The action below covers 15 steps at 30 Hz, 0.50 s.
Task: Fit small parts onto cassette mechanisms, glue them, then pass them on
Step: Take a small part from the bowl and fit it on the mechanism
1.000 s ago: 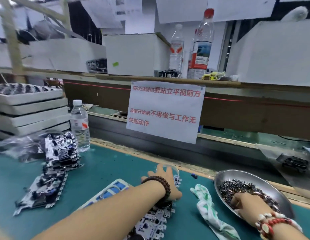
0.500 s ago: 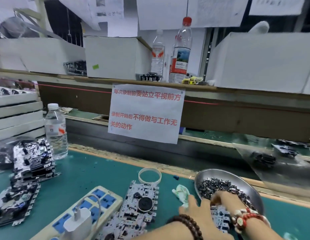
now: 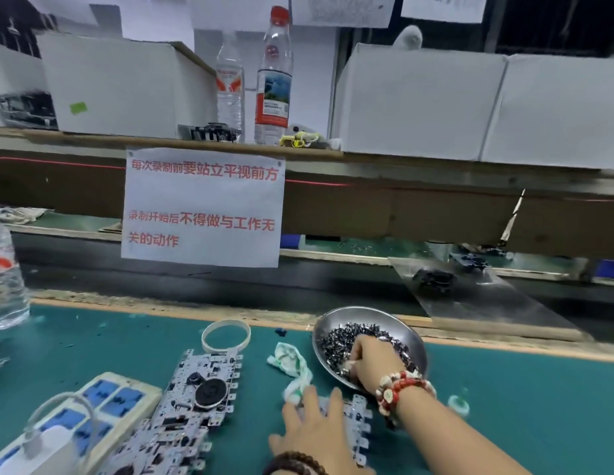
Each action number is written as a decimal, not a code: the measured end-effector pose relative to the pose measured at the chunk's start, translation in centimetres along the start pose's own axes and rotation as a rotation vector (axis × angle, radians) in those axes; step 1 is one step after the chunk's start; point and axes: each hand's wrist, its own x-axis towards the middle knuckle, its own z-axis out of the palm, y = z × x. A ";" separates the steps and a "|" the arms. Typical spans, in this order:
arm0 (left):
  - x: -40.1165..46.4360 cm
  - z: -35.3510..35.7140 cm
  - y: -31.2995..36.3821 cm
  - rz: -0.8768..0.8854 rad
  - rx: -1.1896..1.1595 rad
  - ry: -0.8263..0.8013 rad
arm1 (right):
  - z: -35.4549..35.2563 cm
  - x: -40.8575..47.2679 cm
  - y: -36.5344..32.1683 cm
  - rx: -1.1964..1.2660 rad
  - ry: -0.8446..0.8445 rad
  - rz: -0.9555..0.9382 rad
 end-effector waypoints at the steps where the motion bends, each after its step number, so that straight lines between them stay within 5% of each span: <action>1: 0.3 -0.2 -0.3 -0.025 0.044 -0.004 | 0.0 -0.2 -0.1 0.000 0.028 -0.019; 8: 1.8 -1.5 -2.7 -0.163 0.012 0.111 | -1.6 -2.0 -0.1 0.165 0.114 -0.051; 15: -0.6 -0.2 0.5 0.012 -0.104 0.095 | -2.9 -4.1 0.4 0.311 0.104 -0.045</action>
